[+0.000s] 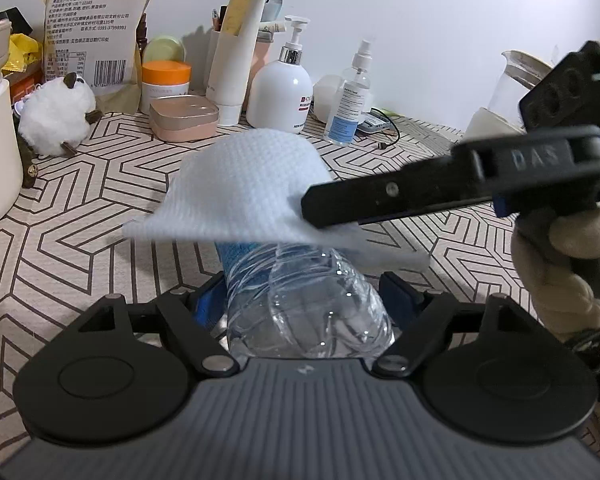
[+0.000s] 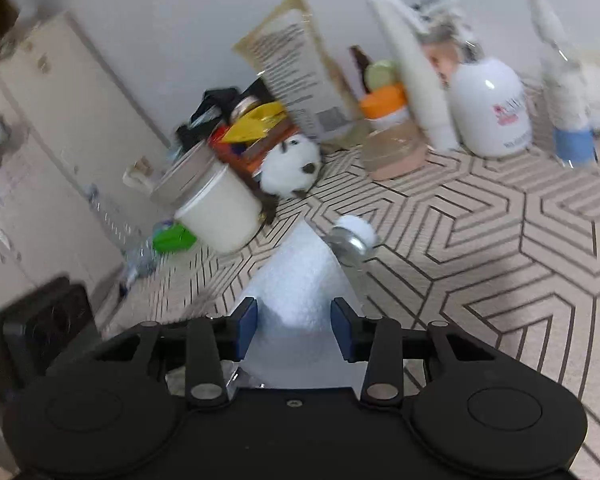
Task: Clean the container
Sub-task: 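Rub the white wipe around the bottle shoulder with the right gripper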
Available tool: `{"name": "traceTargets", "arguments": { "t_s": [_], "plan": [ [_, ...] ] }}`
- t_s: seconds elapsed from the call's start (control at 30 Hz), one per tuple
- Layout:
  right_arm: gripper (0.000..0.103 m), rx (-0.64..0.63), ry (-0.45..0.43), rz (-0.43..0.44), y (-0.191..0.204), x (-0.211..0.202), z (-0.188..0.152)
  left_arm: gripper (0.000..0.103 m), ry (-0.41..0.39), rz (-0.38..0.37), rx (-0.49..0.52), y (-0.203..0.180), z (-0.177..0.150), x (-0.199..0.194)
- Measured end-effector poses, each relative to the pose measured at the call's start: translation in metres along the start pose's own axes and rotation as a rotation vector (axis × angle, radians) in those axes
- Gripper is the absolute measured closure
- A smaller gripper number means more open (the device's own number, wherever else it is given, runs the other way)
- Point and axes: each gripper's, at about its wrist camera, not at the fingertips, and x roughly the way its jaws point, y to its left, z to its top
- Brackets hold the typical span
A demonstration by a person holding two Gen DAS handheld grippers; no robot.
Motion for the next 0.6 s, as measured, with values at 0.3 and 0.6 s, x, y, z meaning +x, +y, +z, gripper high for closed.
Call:
{"name": "traceTargets", "arguments": {
  "t_s": [0.3,0.6],
  "plan": [
    [0.057,0.080,-0.046,-0.013,-0.009,0.001,-0.001,0.023,0.000,-0.002,-0.001,-0.012,-0.005,-0.005],
    [0.050,-0.036,0.040,0.003,0.016,0.002,-0.003,0.023,0.001,0.000,-0.003,-0.028,-0.009,-0.012]
  ]
}}
